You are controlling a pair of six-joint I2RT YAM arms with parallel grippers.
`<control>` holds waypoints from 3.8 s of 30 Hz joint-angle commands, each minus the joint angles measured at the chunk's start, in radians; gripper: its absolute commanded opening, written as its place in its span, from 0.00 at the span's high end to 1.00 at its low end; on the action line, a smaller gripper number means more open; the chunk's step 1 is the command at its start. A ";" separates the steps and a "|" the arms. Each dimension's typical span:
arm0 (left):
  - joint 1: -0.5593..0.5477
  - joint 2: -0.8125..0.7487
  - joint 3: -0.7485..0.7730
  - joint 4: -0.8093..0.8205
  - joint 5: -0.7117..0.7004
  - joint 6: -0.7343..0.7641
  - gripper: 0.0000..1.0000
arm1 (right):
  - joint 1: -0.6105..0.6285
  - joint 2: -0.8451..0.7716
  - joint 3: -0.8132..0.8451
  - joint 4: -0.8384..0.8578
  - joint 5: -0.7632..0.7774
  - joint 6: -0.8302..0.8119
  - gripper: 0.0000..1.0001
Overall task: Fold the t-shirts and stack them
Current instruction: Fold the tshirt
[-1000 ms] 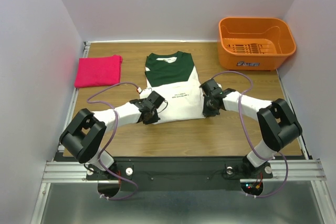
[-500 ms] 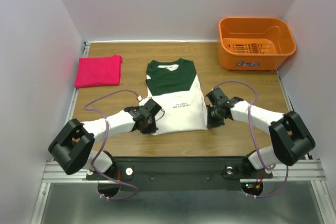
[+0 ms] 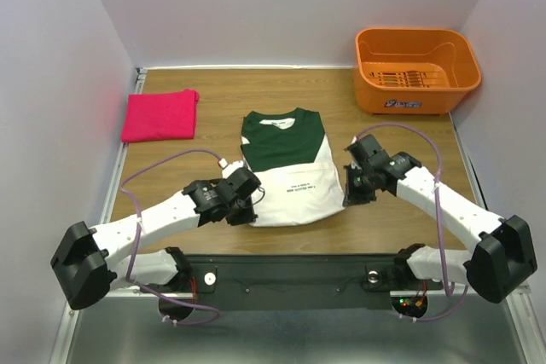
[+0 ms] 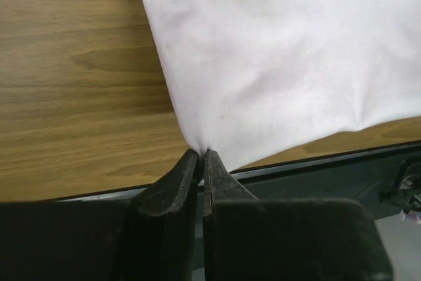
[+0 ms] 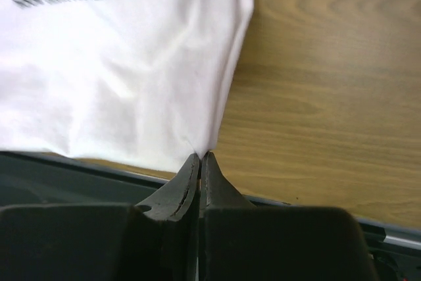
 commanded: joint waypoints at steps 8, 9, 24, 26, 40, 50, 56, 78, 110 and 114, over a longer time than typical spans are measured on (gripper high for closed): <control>0.191 0.049 0.316 -0.109 -0.195 0.144 1.00 | -0.004 0.181 0.502 -0.073 0.169 -0.095 0.99; 0.216 0.060 0.333 -0.108 -0.199 0.162 1.00 | -0.007 0.200 0.528 -0.073 0.170 -0.102 0.99; 0.423 0.224 0.571 -0.013 -0.159 0.379 1.00 | -0.095 0.448 0.884 -0.085 0.170 -0.192 0.99; 0.440 0.246 0.601 0.007 -0.149 0.405 1.00 | -0.113 0.467 0.912 -0.086 0.163 -0.200 0.99; 0.532 0.496 0.673 0.119 -0.106 0.488 1.00 | -0.142 0.707 1.028 -0.043 0.166 -0.257 0.99; 0.574 0.620 0.778 0.170 -0.100 0.520 1.00 | -0.153 0.835 1.159 -0.020 0.224 -0.281 0.99; 0.586 0.674 0.828 0.202 -0.078 0.530 1.00 | -0.171 0.895 1.228 -0.014 0.225 -0.298 0.99; 0.643 0.882 0.879 0.391 -0.067 0.535 1.00 | -0.194 1.119 1.314 0.151 0.206 -0.342 0.92; 0.613 0.853 0.833 0.503 -0.012 0.541 0.74 | -0.200 1.115 1.295 0.276 -0.061 -0.342 0.68; 0.620 0.954 0.914 0.504 -0.027 0.531 0.78 | -0.223 1.188 1.338 0.276 -0.058 -0.349 0.68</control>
